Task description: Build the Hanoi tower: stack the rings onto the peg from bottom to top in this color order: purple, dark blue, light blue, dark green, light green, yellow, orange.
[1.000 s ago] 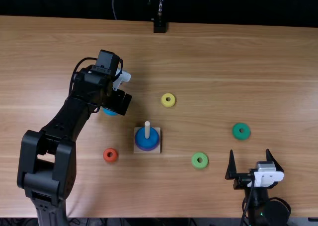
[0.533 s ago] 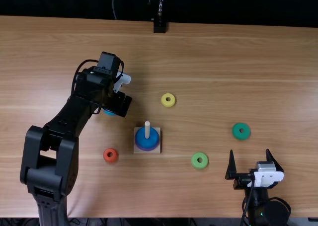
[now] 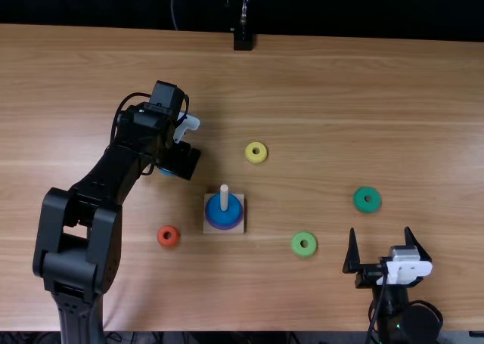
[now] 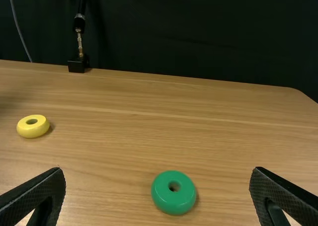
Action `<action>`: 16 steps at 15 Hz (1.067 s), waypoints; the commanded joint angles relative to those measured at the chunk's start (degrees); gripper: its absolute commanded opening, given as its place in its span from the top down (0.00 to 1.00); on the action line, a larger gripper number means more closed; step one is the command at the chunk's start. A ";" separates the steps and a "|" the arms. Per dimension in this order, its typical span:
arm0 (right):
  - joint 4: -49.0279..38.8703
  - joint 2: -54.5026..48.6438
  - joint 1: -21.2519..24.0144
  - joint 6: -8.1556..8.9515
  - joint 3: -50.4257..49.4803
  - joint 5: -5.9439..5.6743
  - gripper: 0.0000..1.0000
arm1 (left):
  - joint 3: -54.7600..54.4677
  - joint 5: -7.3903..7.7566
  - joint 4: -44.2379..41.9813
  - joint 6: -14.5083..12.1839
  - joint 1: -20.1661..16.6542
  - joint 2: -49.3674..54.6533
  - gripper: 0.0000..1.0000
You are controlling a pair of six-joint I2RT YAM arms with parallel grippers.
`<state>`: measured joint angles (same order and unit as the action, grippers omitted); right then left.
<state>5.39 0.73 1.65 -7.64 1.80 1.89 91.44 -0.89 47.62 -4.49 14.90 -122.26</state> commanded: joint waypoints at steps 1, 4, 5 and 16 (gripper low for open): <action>0.79 -0.73 0.11 -0.17 -0.92 -0.63 0.00 | 0.50 0.15 -0.15 -0.78 -0.04 -1.32 0.05; 0.79 -0.73 0.11 -0.06 -0.92 -0.63 0.00 | 0.32 -0.27 -0.26 -0.68 -0.04 -1.32 0.72; 0.79 -0.73 0.20 -0.06 -0.92 -0.73 0.00 | 0.41 -1.12 -0.26 -0.68 -0.04 -1.32 0.90; 0.79 -0.73 0.11 -0.06 -0.92 -0.63 0.00 | 11.57 -5.44 12.29 7.55 1.63 4.92 1.00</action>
<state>5.41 0.73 1.65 -7.64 1.80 1.91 100.49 -5.98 60.07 -0.47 15.42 -121.01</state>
